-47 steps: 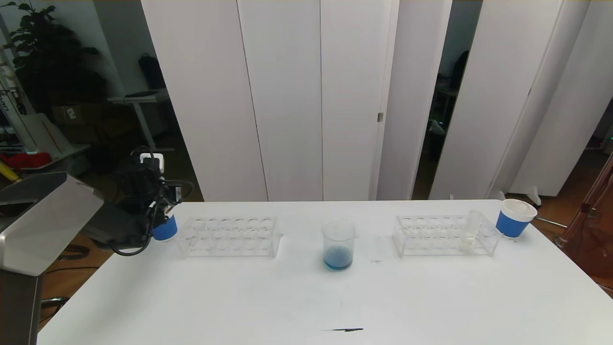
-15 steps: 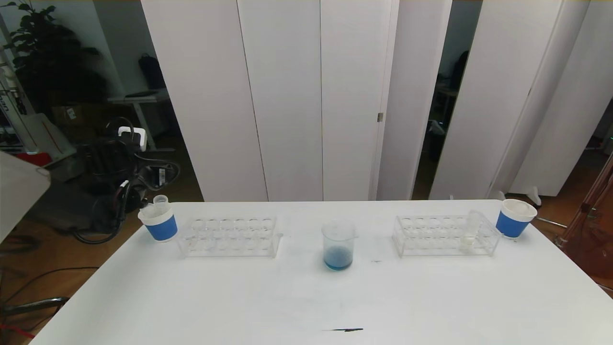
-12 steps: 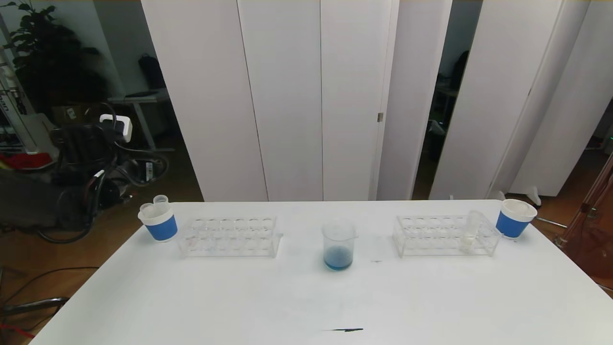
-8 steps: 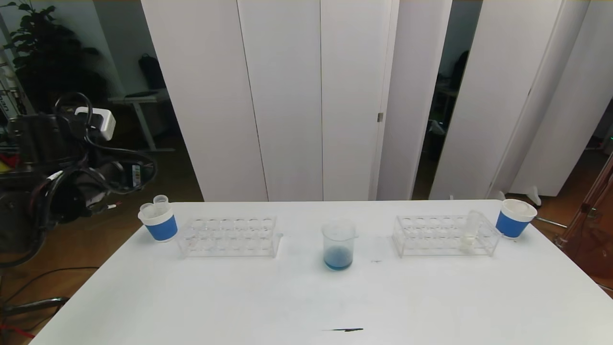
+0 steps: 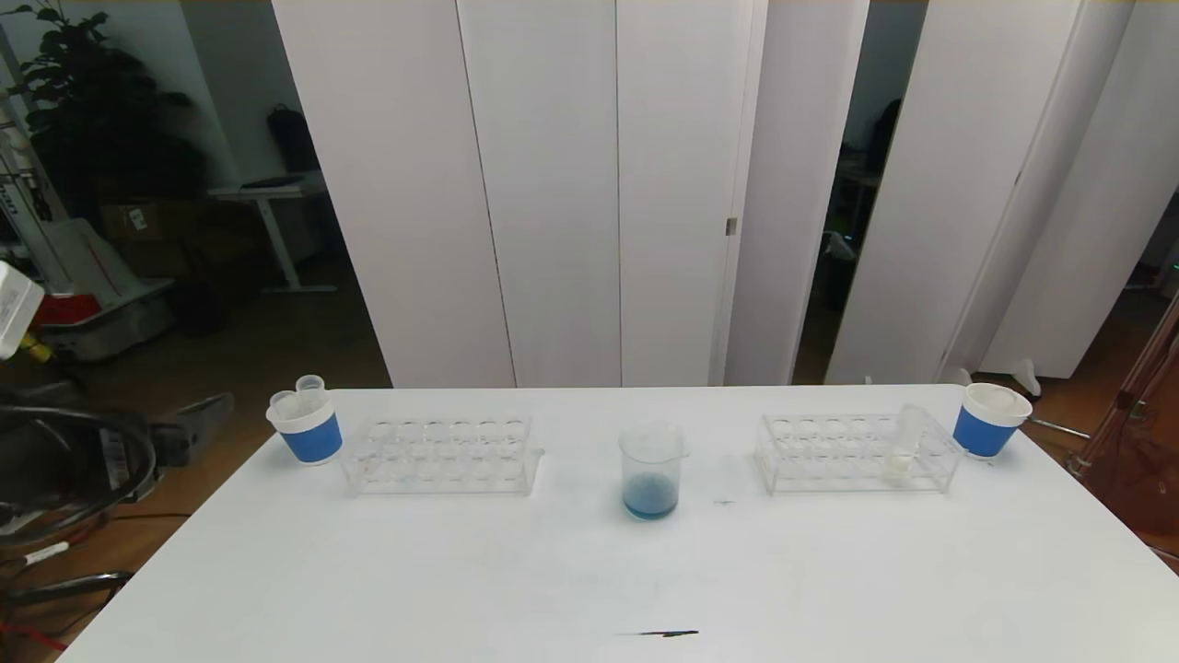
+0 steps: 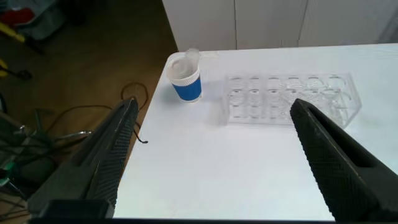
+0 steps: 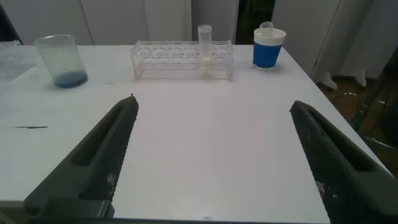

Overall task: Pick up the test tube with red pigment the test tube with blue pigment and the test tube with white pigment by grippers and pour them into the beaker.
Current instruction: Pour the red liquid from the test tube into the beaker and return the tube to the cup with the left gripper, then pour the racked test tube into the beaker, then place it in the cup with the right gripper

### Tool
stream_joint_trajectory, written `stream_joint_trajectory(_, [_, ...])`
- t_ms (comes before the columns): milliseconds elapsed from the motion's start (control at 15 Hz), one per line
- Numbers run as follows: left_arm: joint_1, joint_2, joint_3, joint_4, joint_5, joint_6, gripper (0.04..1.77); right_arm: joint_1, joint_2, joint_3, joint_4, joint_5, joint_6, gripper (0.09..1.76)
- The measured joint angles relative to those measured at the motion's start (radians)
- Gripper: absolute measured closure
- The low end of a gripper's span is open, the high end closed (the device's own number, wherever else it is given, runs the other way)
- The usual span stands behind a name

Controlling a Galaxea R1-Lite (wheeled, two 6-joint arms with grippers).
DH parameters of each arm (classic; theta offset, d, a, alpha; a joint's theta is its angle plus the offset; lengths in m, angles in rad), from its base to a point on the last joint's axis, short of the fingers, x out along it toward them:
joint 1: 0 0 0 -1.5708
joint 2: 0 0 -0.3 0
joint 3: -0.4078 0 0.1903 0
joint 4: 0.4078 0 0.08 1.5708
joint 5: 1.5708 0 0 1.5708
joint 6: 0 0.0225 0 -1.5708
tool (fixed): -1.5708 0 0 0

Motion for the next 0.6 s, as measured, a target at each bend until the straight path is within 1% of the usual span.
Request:
stream_joint_trajectory(133, [-0.002,-0.154,0.061,0.070,-0.017,-0.001,0.06,0.000,0.000,0.000,0.000,0.000,-0.001,0.10])
stream_joint_trajectory(400, [0.009,-0.460,0.179,0.220,-0.108,-0.004,0.06,0.000,0.000,0.000,0.000,0.000,0.000,0.10])
stream_joint_trajectory(467, [0.015,-0.534,0.217,0.242,-0.137,-0.005,0.06,0.000,0.000,0.000,0.000,0.000,0.000,0.10])
stream_joint_trajectory(600, [0.027,-0.658,0.293,0.261,-0.172,-0.005,0.06,0.000,0.000,0.000,0.000,0.000,0.000,0.10])
